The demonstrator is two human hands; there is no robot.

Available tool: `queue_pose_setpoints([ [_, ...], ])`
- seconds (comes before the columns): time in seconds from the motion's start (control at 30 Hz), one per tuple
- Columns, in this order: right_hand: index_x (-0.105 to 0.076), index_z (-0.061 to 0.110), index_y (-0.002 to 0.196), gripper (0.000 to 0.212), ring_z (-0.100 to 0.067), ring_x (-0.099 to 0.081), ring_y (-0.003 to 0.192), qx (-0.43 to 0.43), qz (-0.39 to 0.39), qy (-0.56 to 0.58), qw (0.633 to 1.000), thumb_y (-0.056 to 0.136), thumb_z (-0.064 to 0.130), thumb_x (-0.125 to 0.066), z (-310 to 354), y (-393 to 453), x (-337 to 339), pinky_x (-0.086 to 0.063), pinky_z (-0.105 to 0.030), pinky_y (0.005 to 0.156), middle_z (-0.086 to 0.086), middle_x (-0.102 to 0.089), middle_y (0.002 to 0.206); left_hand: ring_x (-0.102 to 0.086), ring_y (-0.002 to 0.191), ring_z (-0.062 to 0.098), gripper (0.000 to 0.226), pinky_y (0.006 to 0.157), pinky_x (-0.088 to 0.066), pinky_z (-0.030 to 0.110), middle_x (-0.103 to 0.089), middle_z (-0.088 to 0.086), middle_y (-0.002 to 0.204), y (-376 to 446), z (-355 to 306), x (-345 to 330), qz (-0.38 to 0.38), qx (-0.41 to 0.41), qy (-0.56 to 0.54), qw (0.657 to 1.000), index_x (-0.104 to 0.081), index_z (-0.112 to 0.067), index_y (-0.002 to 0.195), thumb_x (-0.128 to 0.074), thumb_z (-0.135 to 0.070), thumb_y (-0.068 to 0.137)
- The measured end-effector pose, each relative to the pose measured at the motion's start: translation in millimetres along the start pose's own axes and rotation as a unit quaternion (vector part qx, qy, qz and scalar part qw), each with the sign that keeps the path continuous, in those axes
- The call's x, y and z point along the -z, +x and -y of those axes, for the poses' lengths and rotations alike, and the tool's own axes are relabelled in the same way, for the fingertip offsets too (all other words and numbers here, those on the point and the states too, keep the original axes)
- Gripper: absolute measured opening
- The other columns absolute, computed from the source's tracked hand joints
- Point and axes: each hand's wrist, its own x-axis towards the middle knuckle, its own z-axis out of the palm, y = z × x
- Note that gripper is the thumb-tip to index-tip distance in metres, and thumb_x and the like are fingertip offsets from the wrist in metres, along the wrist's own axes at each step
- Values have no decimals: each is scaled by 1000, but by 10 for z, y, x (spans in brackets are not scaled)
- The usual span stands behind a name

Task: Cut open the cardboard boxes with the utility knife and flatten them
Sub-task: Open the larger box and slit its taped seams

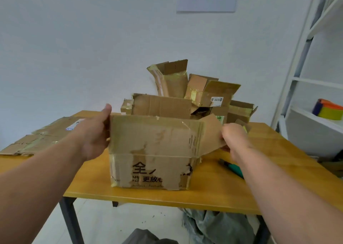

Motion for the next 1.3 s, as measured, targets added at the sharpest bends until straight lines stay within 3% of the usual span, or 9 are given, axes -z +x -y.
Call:
queue_pose_setpoints([
  [0.1, -50, 19, 137, 42, -25, -56, 101, 99, 0, -18, 995, 98, 9, -37, -37, -8, -52, -56, -46, 88, -4, -57, 116, -69, 75, 16, 41, 78, -47, 33, -69, 6, 83, -127, -102, -17, 124, 5, 60, 990, -69, -9, 77, -80, -47, 68],
  [0.23, -42, 26, 146, 47, -19, -53, 105, 157, 29, 1, 987, 101, 10, -42, -208, -8, -29, -53, -31, 71, 1, -51, 127, -42, 131, 16, 73, 107, -32, 36, -46, -9, 145, -227, -78, 101, 249, 86, 383, 885, -65, -35, 122, -88, -49, 54],
  [0.33, -43, 38, 146, 54, -26, -43, 128, 202, 11, -226, 953, 95, 22, -53, -391, 16, 0, -46, -45, 100, -3, -35, 150, -8, 147, 17, 104, 117, -19, 38, 8, -26, 156, -184, 35, 62, 254, 108, 580, 767, -23, -43, 150, -81, -56, 66],
  [0.5, -55, 46, 134, 48, -23, -38, 130, 305, 17, -478, 823, 93, 21, -53, -308, -205, -103, -18, -50, 111, 6, -46, 141, 13, 147, 28, 117, 116, -4, 59, 14, -14, 160, -67, 239, -111, 162, -26, 801, 576, 1, -52, 149, -70, -76, 60],
  [0.77, -50, 32, 137, 50, -30, -45, 127, 225, 84, -563, 791, 96, 59, -39, -2, -469, -583, -20, -55, 111, -8, -46, 139, 11, 147, 33, 113, 114, -8, 66, 12, -11, 162, 87, 75, -425, 206, -9, 874, 440, 0, -55, 148, -71, -74, 62],
  [0.83, -48, 33, 138, 47, -34, -40, 131, 206, 91, -547, 807, 95, 52, -46, 15, -473, -652, -22, -53, 112, -9, -39, 142, 9, 148, 32, 111, 115, -9, 63, 8, -11, 162, 143, 29, -519, 244, 18, 855, 458, -3, -54, 149, -69, -76, 62],
  [0.97, -50, 32, 135, 45, -35, -29, 131, 171, 100, -507, 839, 91, 42, -48, -6, -420, -664, -27, -51, 109, -7, -30, 142, -3, 149, 26, 85, 115, -6, 57, -5, -8, 163, 294, 19, -592, 240, 46, 745, 620, -26, -46, 149, -31, -85, 74],
  [1.1, -53, 33, 133, 45, -33, -28, 131, 182, 77, -496, 846, 90, 46, -48, -73, -393, -691, -26, -51, 108, -6, -30, 141, 0, 148, 34, 78, 113, -8, 68, -11, -5, 161, 528, 298, -389, 79, 20, 773, 629, -30, -42, 147, -42, -80, 80],
  [1.3, -50, 33, 137, 48, -33, -26, 135, 200, 59, -479, 853, 93, 52, -45, -137, -434, -686, -24, -52, 114, -6, -30, 145, 4, 146, 40, 102, 116, -20, 56, 5, 1, 162, 577, 357, -423, 71, 45, 747, 660, -8, -34, 154, -71, -56, 77],
])
